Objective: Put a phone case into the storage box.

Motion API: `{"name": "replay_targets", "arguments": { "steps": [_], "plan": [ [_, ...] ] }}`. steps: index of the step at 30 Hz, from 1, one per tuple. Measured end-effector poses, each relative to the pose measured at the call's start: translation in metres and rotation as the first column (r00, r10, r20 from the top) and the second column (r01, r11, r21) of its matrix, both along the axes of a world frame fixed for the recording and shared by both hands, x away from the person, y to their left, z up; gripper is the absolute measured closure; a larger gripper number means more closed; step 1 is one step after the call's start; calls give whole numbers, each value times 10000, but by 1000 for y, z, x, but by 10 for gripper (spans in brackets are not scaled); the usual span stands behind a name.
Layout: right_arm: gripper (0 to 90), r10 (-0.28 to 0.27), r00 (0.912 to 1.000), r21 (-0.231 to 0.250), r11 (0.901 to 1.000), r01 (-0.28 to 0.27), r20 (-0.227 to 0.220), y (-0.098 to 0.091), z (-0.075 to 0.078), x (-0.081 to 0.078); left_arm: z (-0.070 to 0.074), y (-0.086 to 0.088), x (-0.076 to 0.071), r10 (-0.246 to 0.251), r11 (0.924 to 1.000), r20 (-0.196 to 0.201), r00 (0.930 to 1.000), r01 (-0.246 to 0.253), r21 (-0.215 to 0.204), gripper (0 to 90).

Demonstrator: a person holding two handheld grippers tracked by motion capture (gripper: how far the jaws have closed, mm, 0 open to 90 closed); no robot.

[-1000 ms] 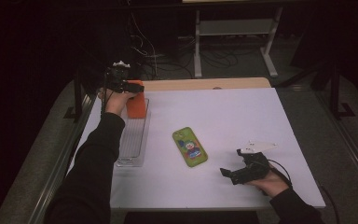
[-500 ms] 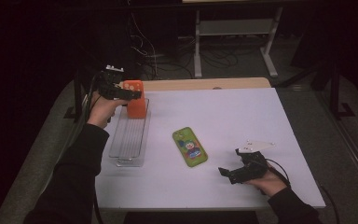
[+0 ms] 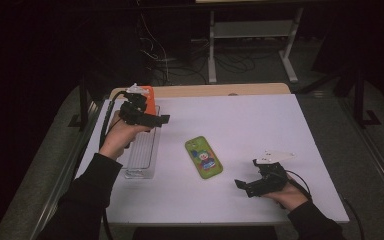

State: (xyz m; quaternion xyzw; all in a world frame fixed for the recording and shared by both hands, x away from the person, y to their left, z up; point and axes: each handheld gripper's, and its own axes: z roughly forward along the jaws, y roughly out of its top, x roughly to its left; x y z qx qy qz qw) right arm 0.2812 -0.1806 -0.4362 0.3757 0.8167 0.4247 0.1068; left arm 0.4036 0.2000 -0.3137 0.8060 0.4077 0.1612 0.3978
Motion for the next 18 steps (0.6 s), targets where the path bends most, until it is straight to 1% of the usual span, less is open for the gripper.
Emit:
{"name": "replay_targets", "arguments": {
  "steps": [2,4,6,7,9,13,14,15,16,17,18],
  "plan": [
    [0,2,10000,4,10000,-2,-3,0,0,0,-2,-6,-5,-285,9996,79,9996,284,15,8],
    [0,32,10000,10,10000,-32,12,0,0,0,-5,-13,-11,-443,9989,60,9990,444,-124,8],
    [0,46,10000,7,10000,-46,27,0,0,0,-8,-18,-15,-689,9975,5,9976,689,-168,8],
    [0,39,10000,22,10000,-39,-1,0,0,0,-10,-20,-17,-798,9964,-54,9968,796,-278,8],
    [0,72,10000,2,10000,-72,26,0,0,1,-14,-25,-21,-992,9946,28,9951,993,-315,8],
    [0,72,10000,19,10000,-72,25,1,0,1,-25,-31,-33,-1422,9885,98,9898,1425,-508,8],
    [0,64,10000,11,10000,-64,8,1,1,1,-29,-32,-37,-1594,9858,80,9872,1596,-526,8],
    [0,65,10000,-10,10000,-65,-24,1,1,1,-31,-34,-40,-1629,9844,89,9866,1631,-657,8],
    [0,63,10000,-10,10000,-63,-64,1,1,1,-34,-35,-44,-1805,9818,195,9834,1813,-564,8],
    [0,62,9999,-33,10000,-62,-99,1,1,0,-37,-37,-48,-1860,9804,205,9823,1869,-630,8],
    [0,46,9999,-30,10000,-47,-139,1,1,1,-41,-37,-52,-2036,9770,184,9789,2043,-607,8]
  ]
}}
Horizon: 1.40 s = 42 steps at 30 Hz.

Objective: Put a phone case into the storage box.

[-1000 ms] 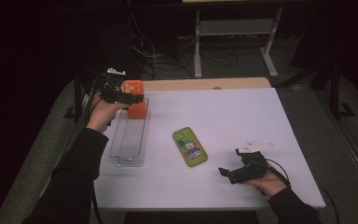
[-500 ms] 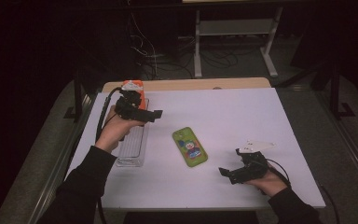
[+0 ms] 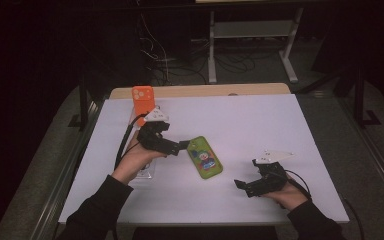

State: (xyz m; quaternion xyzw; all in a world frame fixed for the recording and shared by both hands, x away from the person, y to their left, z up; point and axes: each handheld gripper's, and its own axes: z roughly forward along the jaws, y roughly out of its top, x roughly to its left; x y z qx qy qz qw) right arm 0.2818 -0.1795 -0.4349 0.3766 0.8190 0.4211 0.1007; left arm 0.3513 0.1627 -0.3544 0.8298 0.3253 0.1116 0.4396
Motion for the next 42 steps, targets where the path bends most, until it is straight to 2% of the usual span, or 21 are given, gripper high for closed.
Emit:
{"name": "replay_targets", "arguments": {
  "steps": [2,7,11,13,15,16,18,20,22,23,24,25,26,28,30,32,34,36,38,41,42],
  "plan": [
    [0,98,9999,17,10000,-98,-48,0,1,1,-5,-2,-6,-38,9998,-104,9999,36,-193,9],
    [0,29,10000,43,10000,-29,-11,0,3,1,-15,-11,-23,-397,9991,-215,9990,393,-188,19],
    [0,31,10000,-46,10000,-31,-14,0,3,0,-25,-18,-34,-671,9977,-288,9973,668,-128,71],
    [0,42,10000,-42,10000,-43,-12,1,3,0,-33,-22,-38,-744,9970,-408,9964,735,-227,146],
    [0,63,10000,-65,10000,-63,9,0,3,0,-42,-27,-40,-860,9963,-654,9941,854,-128,190],
    [0,59,10000,-64,10000,-59,-3,1,3,0,-47,-30,-41,-943,9955,-728,9929,937,-116,241],
    [0,65,10000,-83,9999,-65,-1,0,3,0,-55,-36,-43,-1032,9946,-1083,9887,1021,-165,319],
    [0,67,10000,-78,9999,-67,0,0,3,0,-61,-40,-45,-940,9955,-1041,9901,944,-12,409],
    [0,48,10000,-74,10000,-48,-34,1,3,0,-64,-42,-45,-954,9942,-946,9909,995,396,512],
    [0,58,10000,-74,10000,-58,-13,0,3,0,-65,-42,-46,-850,9952,-888,9924,888,404,560],
    [0,89,10000,-71,9999,-88,12,0,3,0,-66,-41,-45,-888,9938,-927,9917,944,581,613],
    [0,109,9999,-85,9999,-108,83,0,3,0,-68,-42,-44,-817,9954,-1004,9916,863,423,659],
    [0,110,9999,-83,9999,-109,80,0,3,0,-69,-41,-43,-884,9930,-1010,9910,956,689,704],
    [0,104,9999,-82,9999,-104,69,0,3,0,-72,-40,-42,-926,9923,-1150,9890,1012,720,782],
    [0,65,10000,-63,10000,-65,23,0,3,0,-75,-40,-39,-1121,9881,-1113,9874,1226,925,841],
    [0,54,10000,-65,10000,-55,-12,0,3,-1,-77,-41,-38,-1227,9849,-1002,9874,1336,1101,876],
    [0,86,10000,-76,9999,-86,24,0,3,0,-79,-41,-35,-1252,9856,-1130,9857,1367,996,892],
    [0,81,9999,-68,9999,-81,70,0,3,0,-80,-41,-34,-1454,9801,-1129,9829,1587,1193,894],
    [0,100,9999,-67,9999,-99,96,0,3,0,-82,-43,-35,-1478,9784,-1173,9820,1625,1278,894],
    [0,114,9999,-66,9999,-113,86,0,3,-1,-84,-46,-34,-1420,9801,-1170,9829,1562,1226,894],
    [0,120,9999,-65,9999,-119,88,0,3,-1,-86,-48,-35,-1288,9860,-1193,9845,1400,909,894]
  ]
}}
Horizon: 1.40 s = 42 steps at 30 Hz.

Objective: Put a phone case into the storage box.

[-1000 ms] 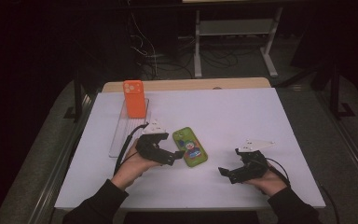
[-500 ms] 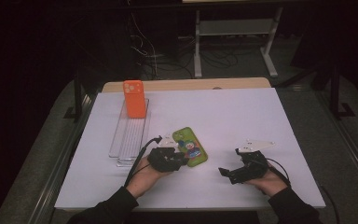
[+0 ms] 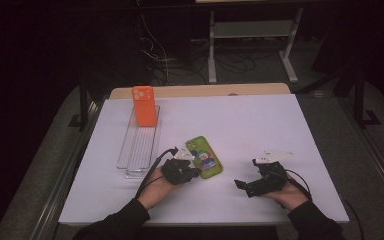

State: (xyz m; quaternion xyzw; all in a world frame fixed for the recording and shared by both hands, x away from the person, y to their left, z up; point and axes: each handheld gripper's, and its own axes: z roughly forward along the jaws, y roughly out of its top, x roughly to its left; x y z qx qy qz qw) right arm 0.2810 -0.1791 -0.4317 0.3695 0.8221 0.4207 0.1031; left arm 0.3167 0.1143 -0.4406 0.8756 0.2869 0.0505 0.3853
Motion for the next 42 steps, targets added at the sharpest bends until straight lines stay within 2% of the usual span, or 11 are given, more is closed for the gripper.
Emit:
{"name": "replay_targets", "arguments": {
  "steps": [2,3,4,10,11,16,25,28,31,38,42],
  "plan": [
    [0,-7,10000,7,10000,7,6,0,0,0,-1,-1,2,-147,9999,-18,9999,147,70,894],
    [0,-12,10000,2,10000,12,6,0,0,0,-2,-3,2,-57,9999,-116,9999,56,-129,894],
    [0,-20,10000,9,10000,20,-4,0,1,-1,-1,-3,4,-217,9998,-70,9997,217,15,894],
    [0,-43,10000,30,10000,43,-18,-1,1,0,-3,-15,8,-184,9993,-87,9998,181,-328,894],
    [0,-38,10000,29,10000,38,-14,-1,1,0,-3,-15,10,-384,9992,-45,9993,383,-116,894],
    [0,-44,10000,59,10000,44,23,-1,2,0,-4,-26,14,-260,9987,-108,9996,255,-437,894],
    [0,-37,10000,70,10000,37,60,-3,3,-1,-5,-39,15,-675,9975,171,9976,678,-183,882],
    [0,-39,10000,101,9999,38,51,-4,3,0,3,-32,14,-927,9956,324,9952,932,-127,834],
    [0,-49,10000,103,9999,48,60,-4,3,0,11,-24,7,-940,9945,282,9952,951,-429,754],
    [0,-56,10000,87,9999,55,73,-4,3,0,16,-4,-3,-1088,9924,43,9941,1089,-576,540],
    [0,-69,9999,74,9999,68,80,-4,2,0,19,9,-9,-1067,9923,158,9942,1075,-614,408]
  ]
}}
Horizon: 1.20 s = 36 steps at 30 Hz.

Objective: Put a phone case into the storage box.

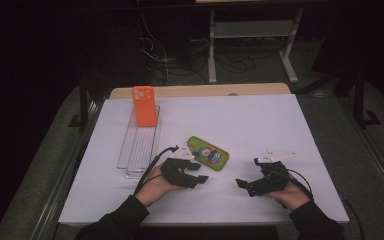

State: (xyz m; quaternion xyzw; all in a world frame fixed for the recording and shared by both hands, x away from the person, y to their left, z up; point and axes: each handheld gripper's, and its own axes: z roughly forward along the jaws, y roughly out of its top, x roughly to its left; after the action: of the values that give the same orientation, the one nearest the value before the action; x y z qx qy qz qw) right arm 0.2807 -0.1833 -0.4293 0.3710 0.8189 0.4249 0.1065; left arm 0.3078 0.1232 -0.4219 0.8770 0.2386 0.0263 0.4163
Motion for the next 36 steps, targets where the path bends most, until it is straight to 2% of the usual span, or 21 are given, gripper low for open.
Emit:
{"name": "replay_targets", "arguments": {
  "steps": [3,6,10,13,15,18,20,24,27,28,31,33,36],
  "plan": [
    [0,-7,10000,-15,10000,7,-62,1,-1,0,1,8,-5,183,9998,69,9998,-183,-6,292],
    [0,9,10000,-29,10000,-9,-29,1,-1,0,0,13,-8,205,9998,-122,9997,-205,-29,186],
    [0,43,10000,-66,10000,-43,-42,1,-1,0,1,19,-11,43,10000,42,10000,-43,58,126],
    [0,144,9999,-82,9999,-144,-2,1,-2,0,1,18,-13,63,10000,20,10000,-63,18,48],
    [0,154,9999,-80,9998,-154,-13,2,-2,0,0,16,-13,-102,9999,10,9999,102,31,15],
    [0,141,9999,-139,9998,-141,-34,2,-3,0,-1,16,-14,-239,9997,-128,9996,239,-2,0],
    [0,194,9998,-195,9996,-195,-41,2,-3,0,-1,16,-14,-232,9997,-62,9997,232,107,0],
    [0,204,9996,-283,9994,-209,-190,3,0,2,3,19,-14,-215,9998,53,9998,215,-7,0],
    [0,190,9991,-273,9994,-200,-373,6,5,5,3,21,-13,-227,9997,69,9997,227,67,0],
    [0,291,9992,-307,9991,-299,-260,6,6,7,3,21,-13,-203,9998,34,9998,203,62,0],
    [0,525,9980,-396,9978,-539,-345,9,11,11,3,21,-13,-217,9997,69,9997,216,98,0],
    [0,642,9957,-506,9964,-676,-665,11,15,13,4,21,-13,-226,9997,135,9997,225,81,0],
    [0,820,9936,-569,9946,-866,-779,14,20,18,4,22,-13,-231,9997,178,9996,230,71,0]
  ]
}}
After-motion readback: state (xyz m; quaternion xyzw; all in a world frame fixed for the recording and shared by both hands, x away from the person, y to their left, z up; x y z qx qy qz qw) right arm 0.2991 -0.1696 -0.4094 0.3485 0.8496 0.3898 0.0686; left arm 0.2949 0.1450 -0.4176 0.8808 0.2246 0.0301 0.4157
